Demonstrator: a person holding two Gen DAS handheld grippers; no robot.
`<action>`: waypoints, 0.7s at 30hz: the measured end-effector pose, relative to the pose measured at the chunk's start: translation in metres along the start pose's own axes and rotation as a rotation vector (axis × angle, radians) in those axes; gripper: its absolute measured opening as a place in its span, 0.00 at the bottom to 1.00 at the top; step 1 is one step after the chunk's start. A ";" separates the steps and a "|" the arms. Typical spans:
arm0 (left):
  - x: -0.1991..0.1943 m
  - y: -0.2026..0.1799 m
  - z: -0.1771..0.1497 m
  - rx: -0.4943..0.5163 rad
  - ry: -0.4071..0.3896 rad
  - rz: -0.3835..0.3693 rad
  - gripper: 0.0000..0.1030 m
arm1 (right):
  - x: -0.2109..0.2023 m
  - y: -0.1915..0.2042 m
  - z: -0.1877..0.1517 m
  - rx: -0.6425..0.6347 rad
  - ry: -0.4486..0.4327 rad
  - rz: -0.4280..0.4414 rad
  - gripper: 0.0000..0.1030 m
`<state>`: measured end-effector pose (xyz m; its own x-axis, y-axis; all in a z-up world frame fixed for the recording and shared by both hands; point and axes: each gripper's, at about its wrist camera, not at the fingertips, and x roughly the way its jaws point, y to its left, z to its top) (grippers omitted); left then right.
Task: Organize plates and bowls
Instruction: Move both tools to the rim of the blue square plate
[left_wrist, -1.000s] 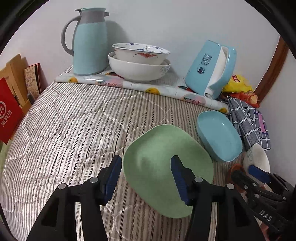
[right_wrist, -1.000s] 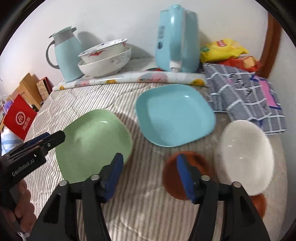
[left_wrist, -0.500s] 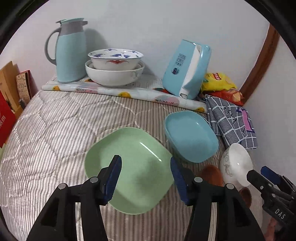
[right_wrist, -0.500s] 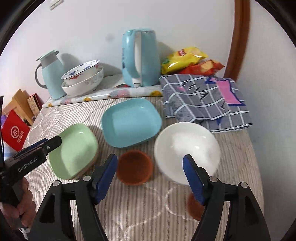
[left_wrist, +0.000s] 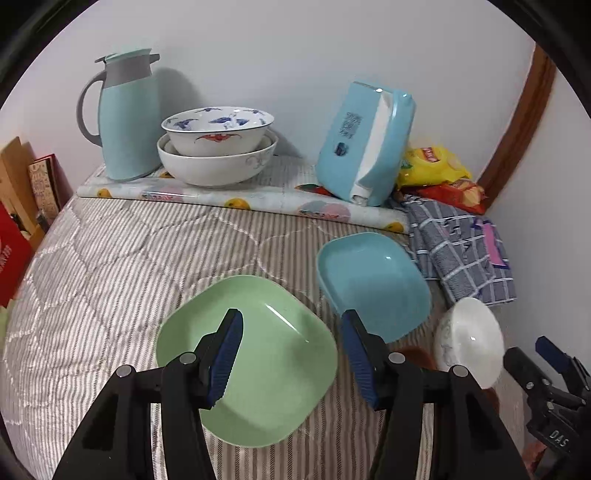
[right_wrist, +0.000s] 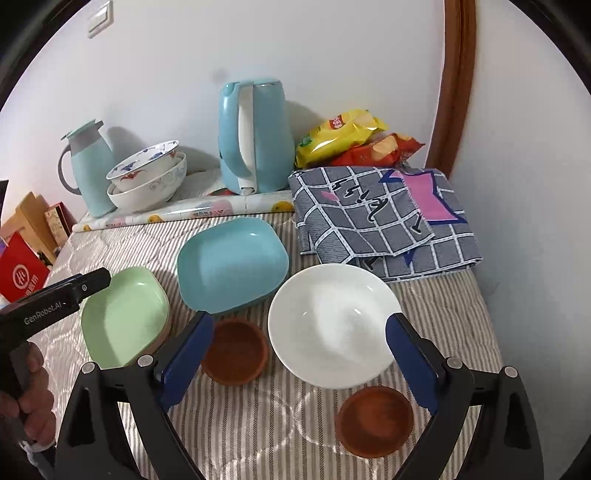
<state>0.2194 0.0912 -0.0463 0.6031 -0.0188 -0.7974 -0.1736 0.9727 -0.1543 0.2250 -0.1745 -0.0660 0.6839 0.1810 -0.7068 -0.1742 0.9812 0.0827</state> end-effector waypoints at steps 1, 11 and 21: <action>0.002 0.000 0.001 0.000 -0.001 0.005 0.51 | 0.003 0.000 0.002 0.003 0.004 0.007 0.91; 0.027 -0.002 0.014 0.004 0.013 -0.011 0.51 | 0.034 0.001 0.028 0.027 0.068 0.070 0.88; 0.056 -0.008 0.027 0.030 0.042 -0.036 0.51 | 0.073 0.012 0.046 -0.019 0.098 0.057 0.59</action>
<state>0.2759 0.0882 -0.0739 0.5750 -0.0633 -0.8157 -0.1288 0.9776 -0.1667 0.3059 -0.1467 -0.0842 0.6000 0.2285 -0.7667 -0.2248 0.9679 0.1126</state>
